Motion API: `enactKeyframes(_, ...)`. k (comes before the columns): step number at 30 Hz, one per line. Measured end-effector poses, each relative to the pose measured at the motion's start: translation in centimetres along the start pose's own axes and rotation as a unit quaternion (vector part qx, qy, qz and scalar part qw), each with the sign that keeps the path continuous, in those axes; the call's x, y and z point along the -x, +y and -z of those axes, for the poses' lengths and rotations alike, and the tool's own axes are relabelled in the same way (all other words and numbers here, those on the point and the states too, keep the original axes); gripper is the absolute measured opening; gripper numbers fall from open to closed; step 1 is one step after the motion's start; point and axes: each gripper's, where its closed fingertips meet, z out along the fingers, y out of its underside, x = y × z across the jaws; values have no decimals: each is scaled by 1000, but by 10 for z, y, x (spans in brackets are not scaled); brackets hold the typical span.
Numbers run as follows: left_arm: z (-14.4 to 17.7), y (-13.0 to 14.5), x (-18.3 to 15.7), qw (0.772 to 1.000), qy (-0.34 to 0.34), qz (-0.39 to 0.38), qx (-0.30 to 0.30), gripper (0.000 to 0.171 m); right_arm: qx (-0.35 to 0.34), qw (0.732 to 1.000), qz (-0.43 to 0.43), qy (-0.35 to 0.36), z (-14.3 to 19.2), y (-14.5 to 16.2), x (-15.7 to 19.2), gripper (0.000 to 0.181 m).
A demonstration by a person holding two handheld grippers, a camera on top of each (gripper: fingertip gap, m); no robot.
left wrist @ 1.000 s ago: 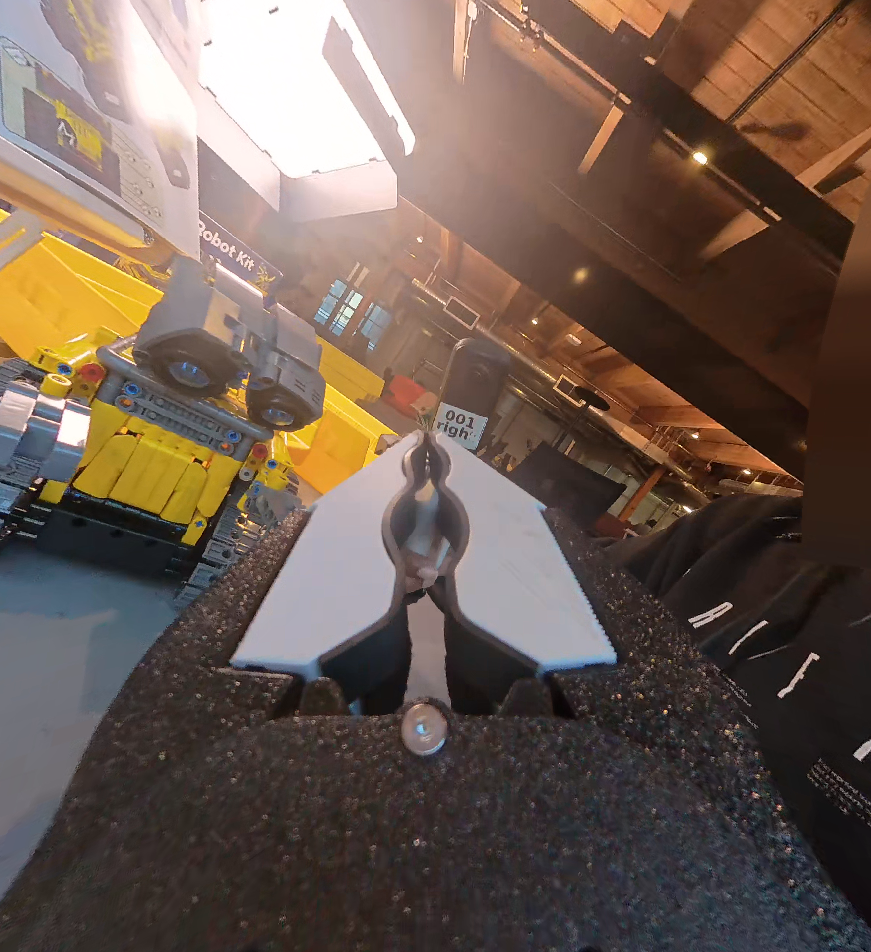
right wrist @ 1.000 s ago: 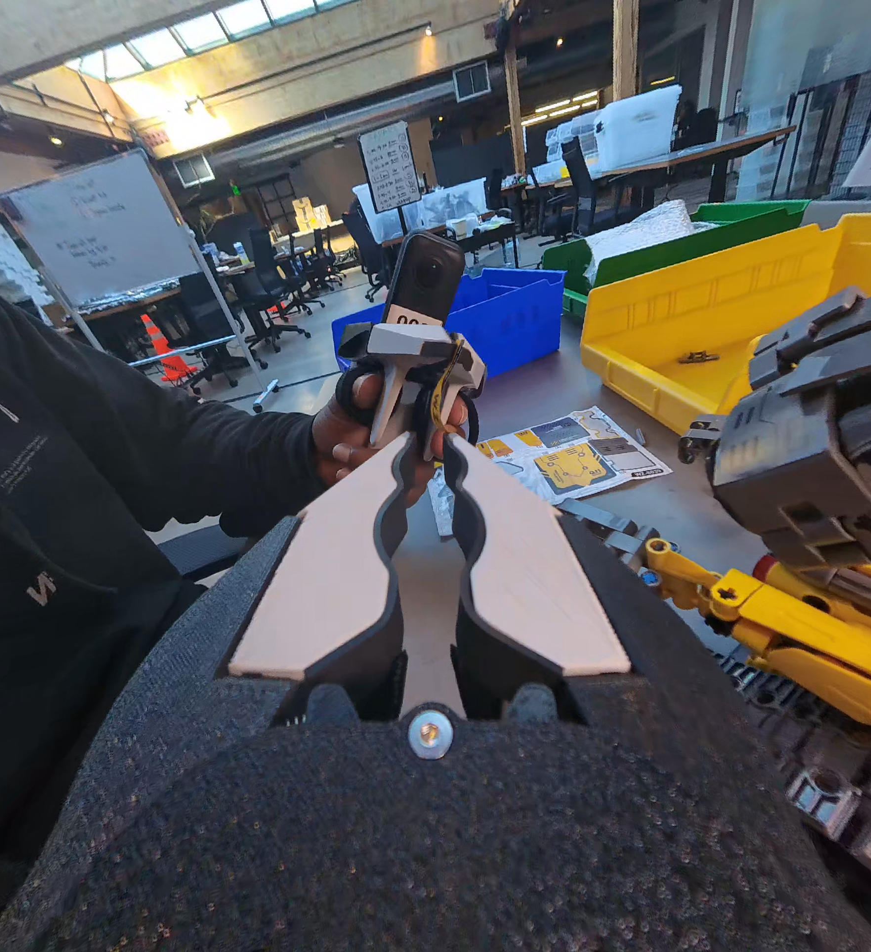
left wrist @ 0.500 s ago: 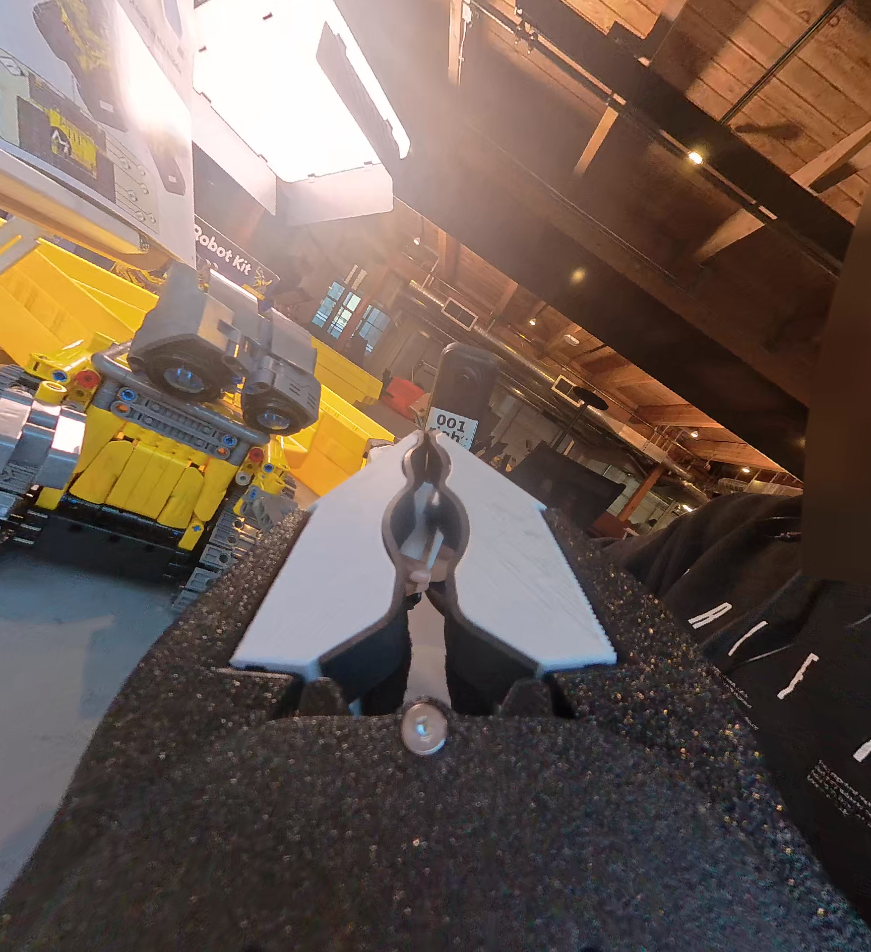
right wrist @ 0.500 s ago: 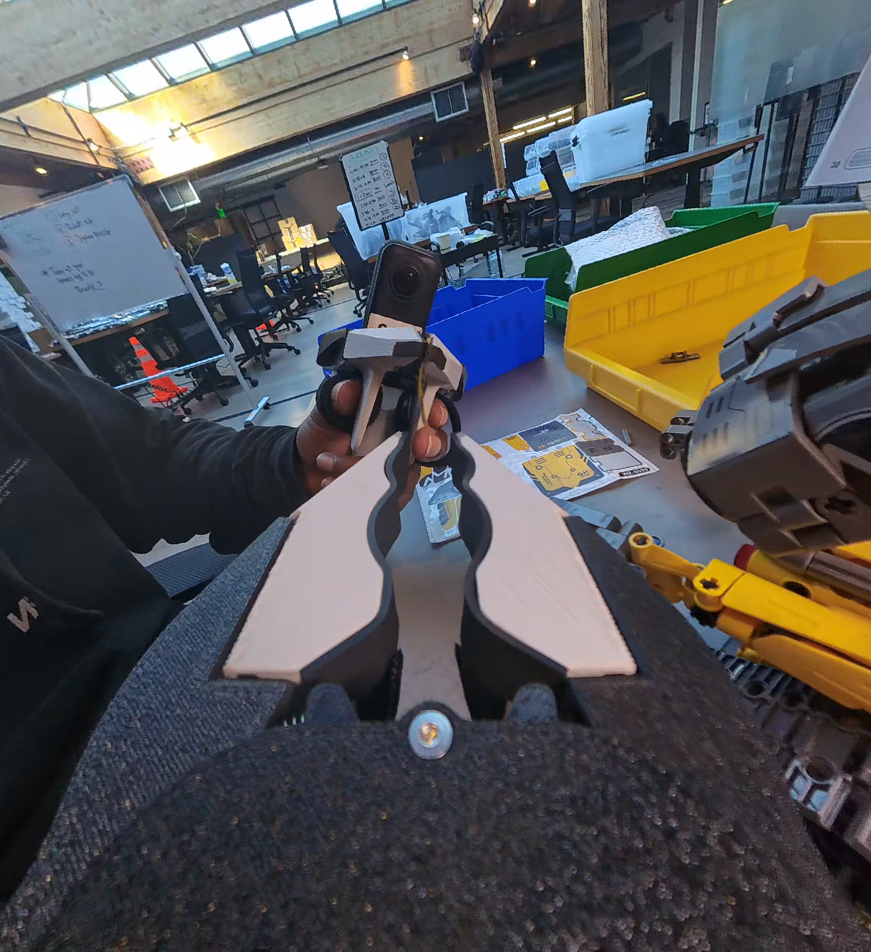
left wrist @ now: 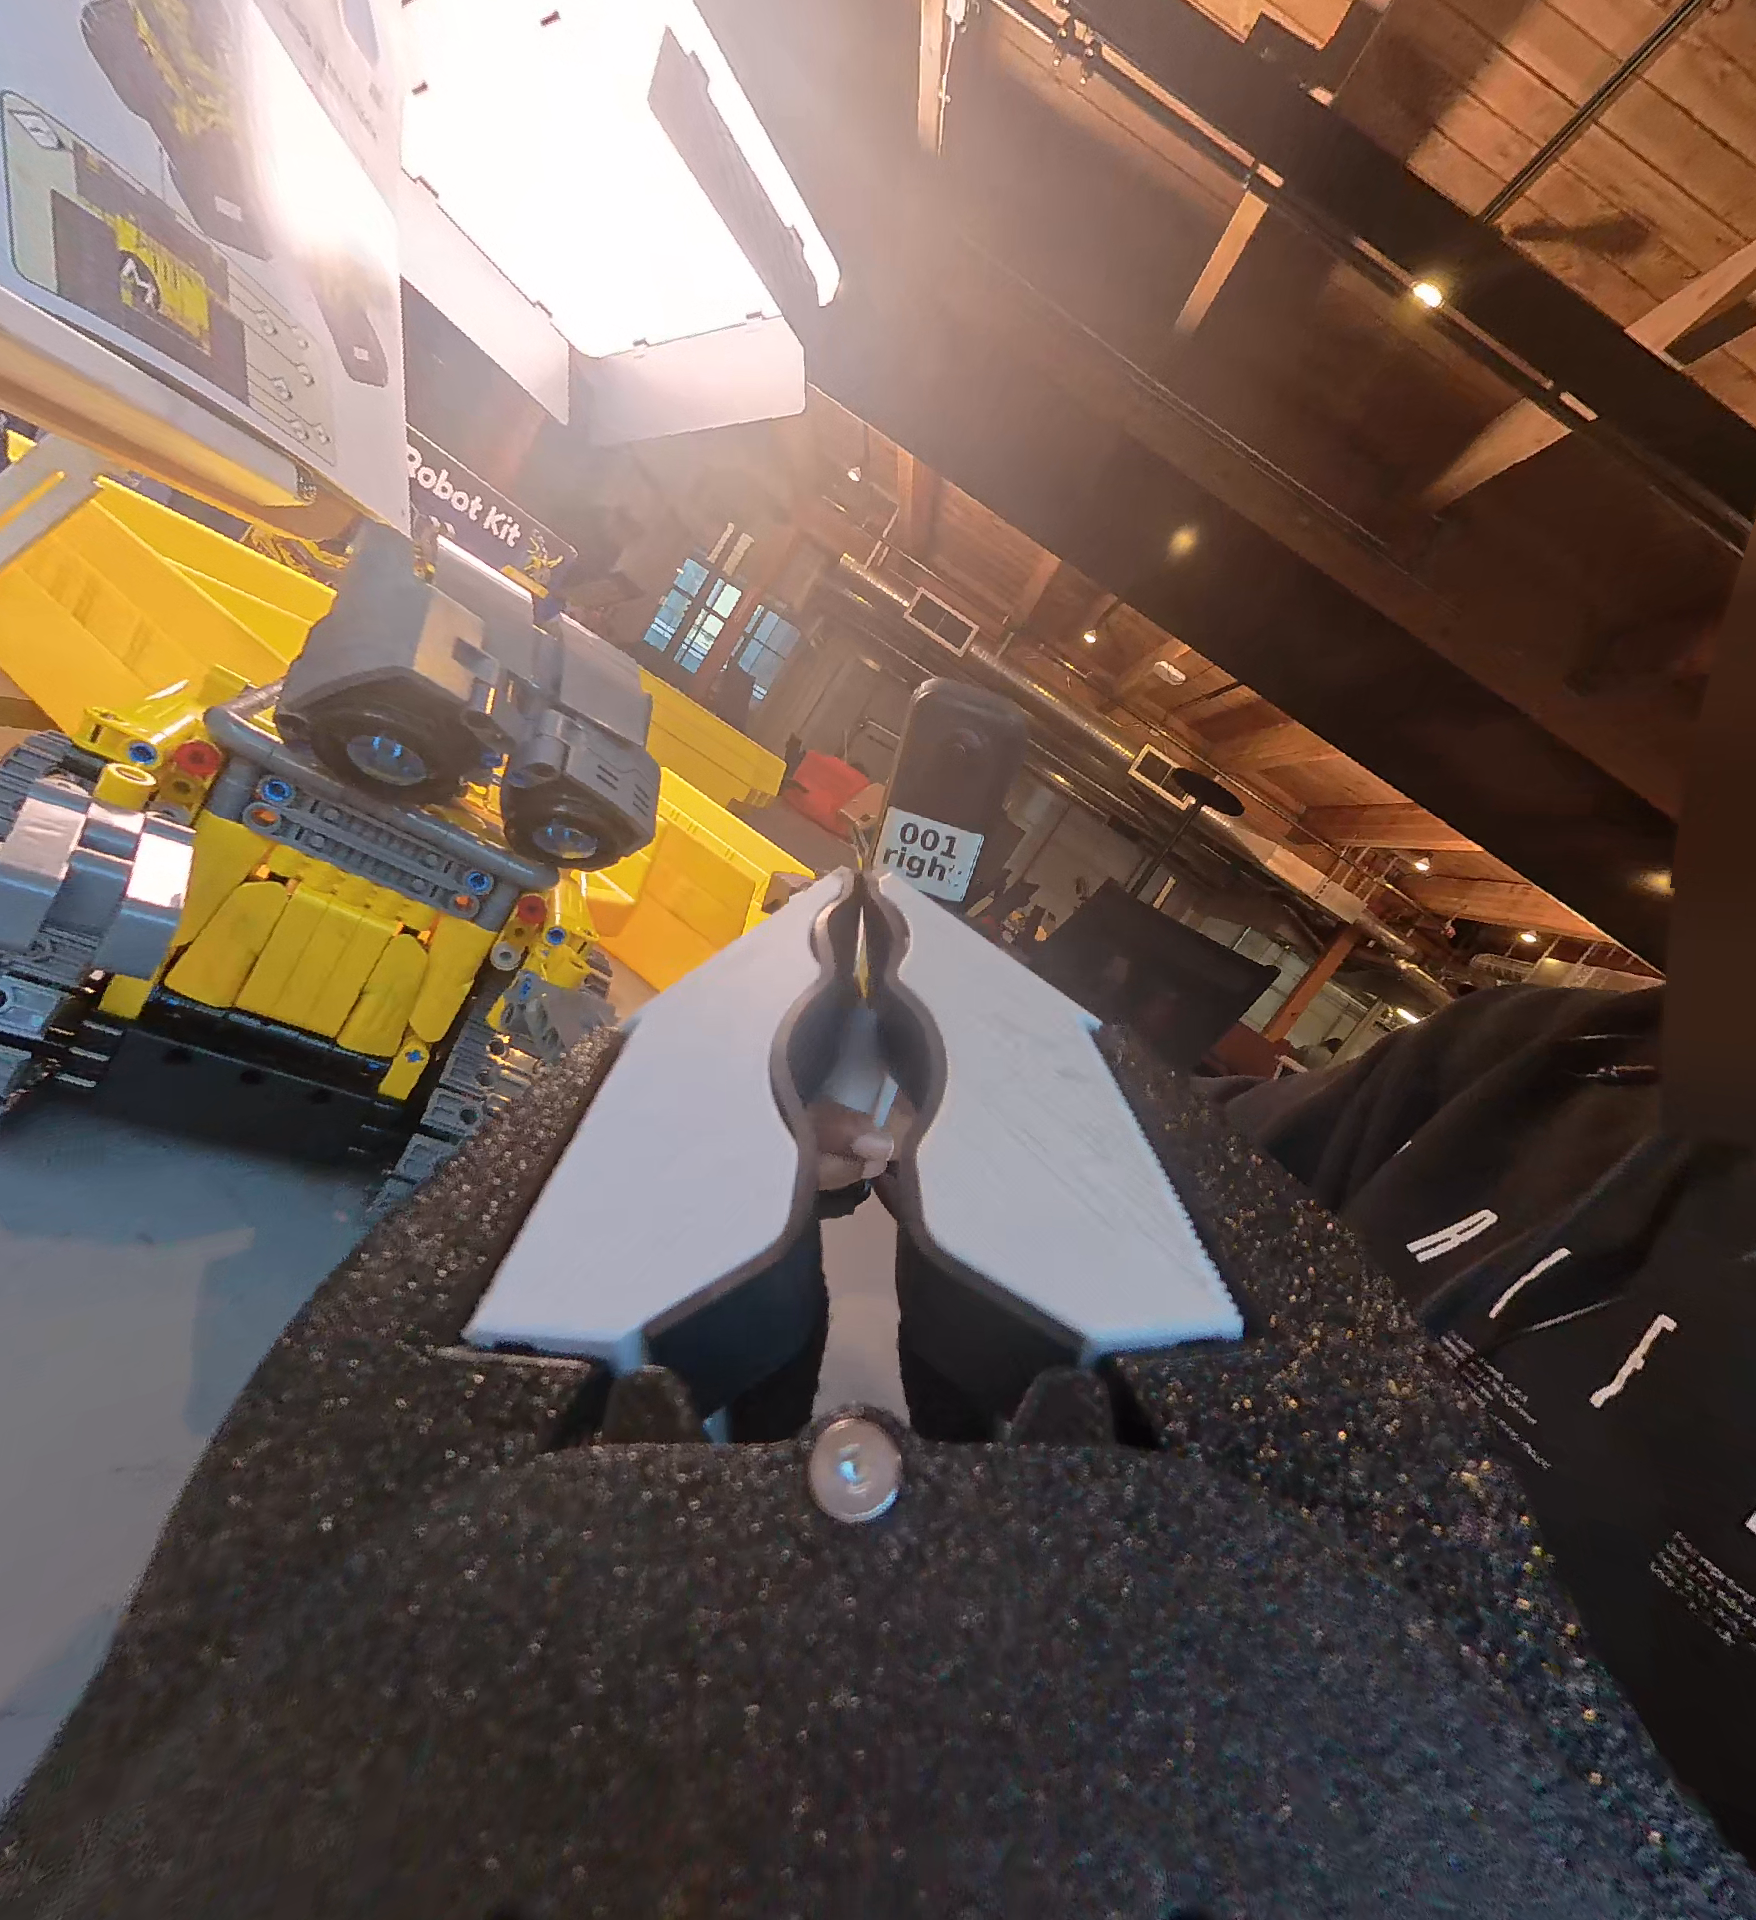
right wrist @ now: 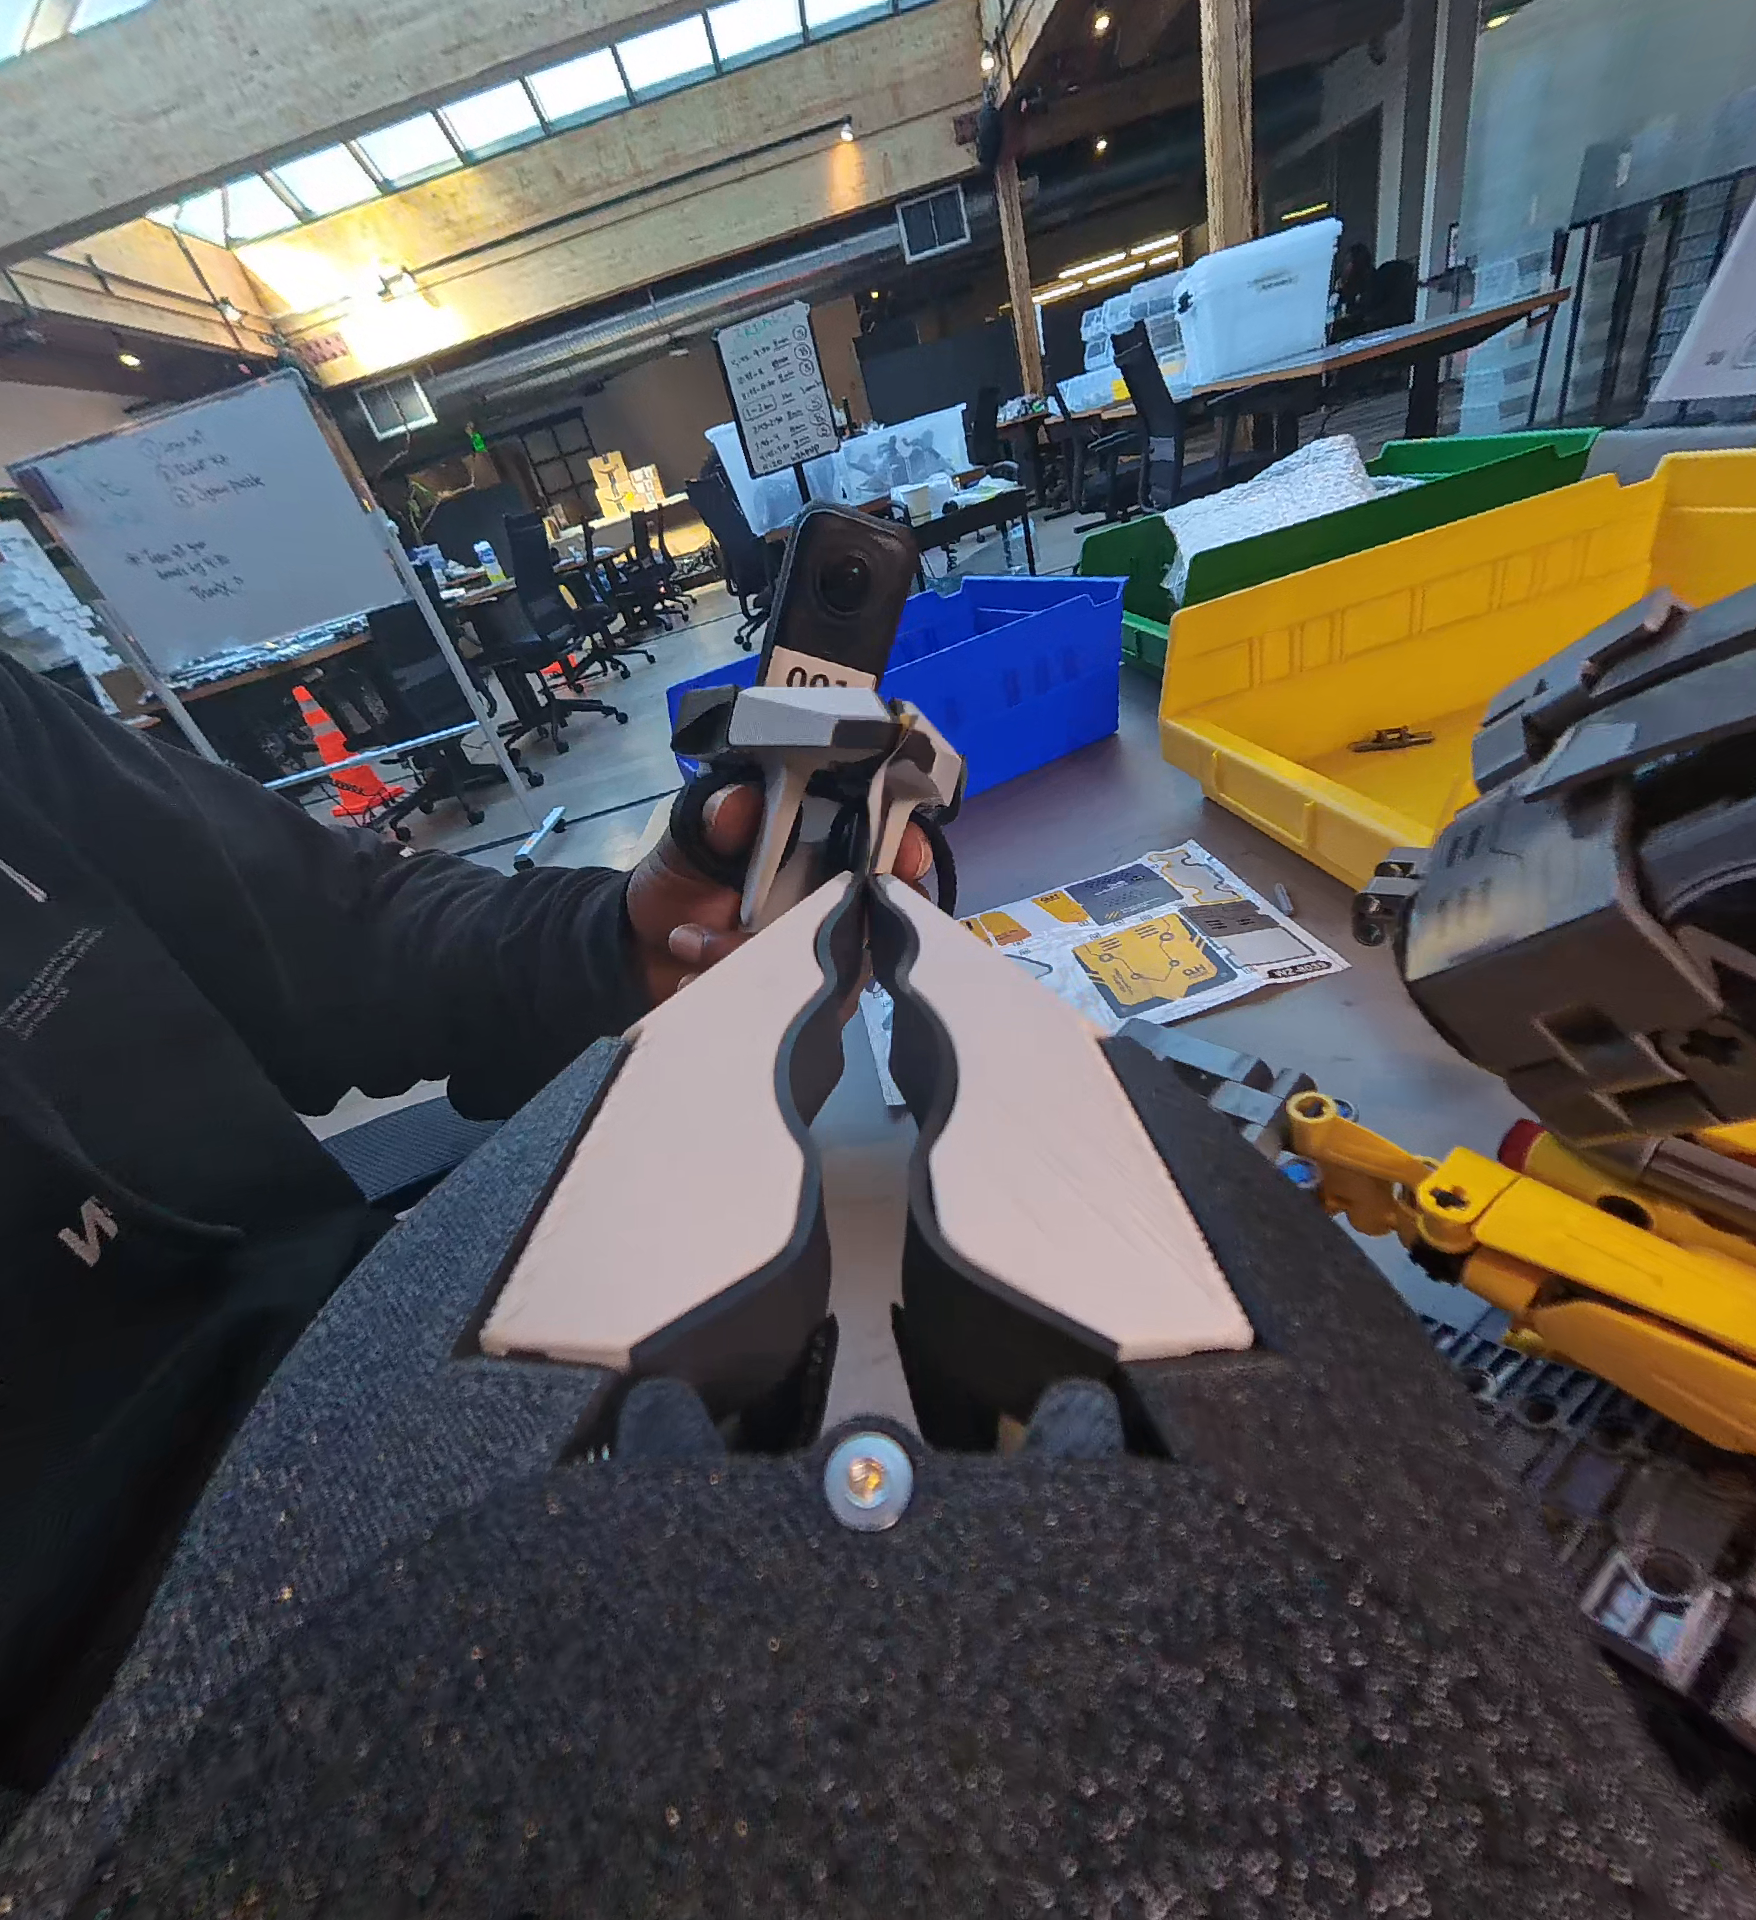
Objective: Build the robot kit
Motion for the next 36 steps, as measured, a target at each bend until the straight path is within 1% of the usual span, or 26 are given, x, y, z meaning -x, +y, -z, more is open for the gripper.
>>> enactKeyframes(3,0,5,1,999,-11,-29,27,0,6,1000,1,1,7,-5,-3,0)
enactKeyframes(6,0,13,2,995,-27,-72,70,3,35,999,-5,2,17,-6,-8,0)
enactKeyframes(10,1,16,5,988,-45,-108,98,9,73,996,-41,-19,29,-1,-7,0)
enactKeyframes(13,0,26,9,986,-45,-98,131,21,102,993,-51,-37,33,8,-1,0)
enactKeyframes(16,-2,33,7,987,-24,-62,147,27,134,988,-55,-54,32,19,6,0)
enactKeyframes(19,-3,41,1,986,1,-36,164,23,157,984,-55,-61,31,27,10,0)
enactKeyframes(26,-2,47,2,982,-7,-58,180,0,167,983,-56,-61,33,30,9,0)
enactKeyframes(31,-2,47,7,982,-26,-59,176,0,156,985,-61,-51,34,27,4,0)
enactKeyframes(36,-5,40,12,989,-43,-38,136,0,124,989,-74,-42,34,19,-3,0)
